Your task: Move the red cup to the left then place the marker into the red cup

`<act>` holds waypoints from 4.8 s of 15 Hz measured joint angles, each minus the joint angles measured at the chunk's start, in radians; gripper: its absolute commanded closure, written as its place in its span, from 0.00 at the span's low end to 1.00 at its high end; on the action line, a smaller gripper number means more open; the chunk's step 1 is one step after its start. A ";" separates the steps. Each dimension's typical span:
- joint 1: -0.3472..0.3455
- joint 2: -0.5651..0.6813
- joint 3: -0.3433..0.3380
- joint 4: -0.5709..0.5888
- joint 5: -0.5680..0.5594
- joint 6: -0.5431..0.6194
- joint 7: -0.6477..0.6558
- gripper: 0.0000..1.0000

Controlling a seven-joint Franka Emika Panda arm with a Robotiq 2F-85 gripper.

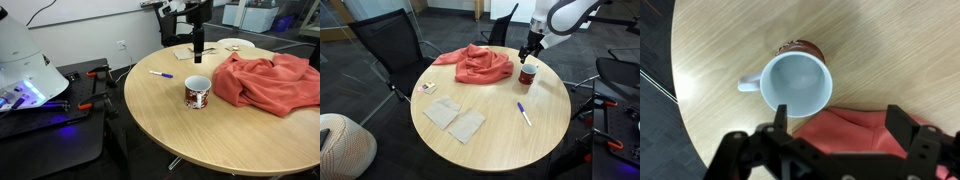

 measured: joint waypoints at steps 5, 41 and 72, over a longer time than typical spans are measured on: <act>0.005 0.094 0.000 0.068 0.010 0.000 -0.001 0.00; 0.027 0.355 0.004 0.254 0.086 0.000 -0.023 0.98; 0.235 0.350 0.081 0.284 0.051 0.062 -0.137 0.98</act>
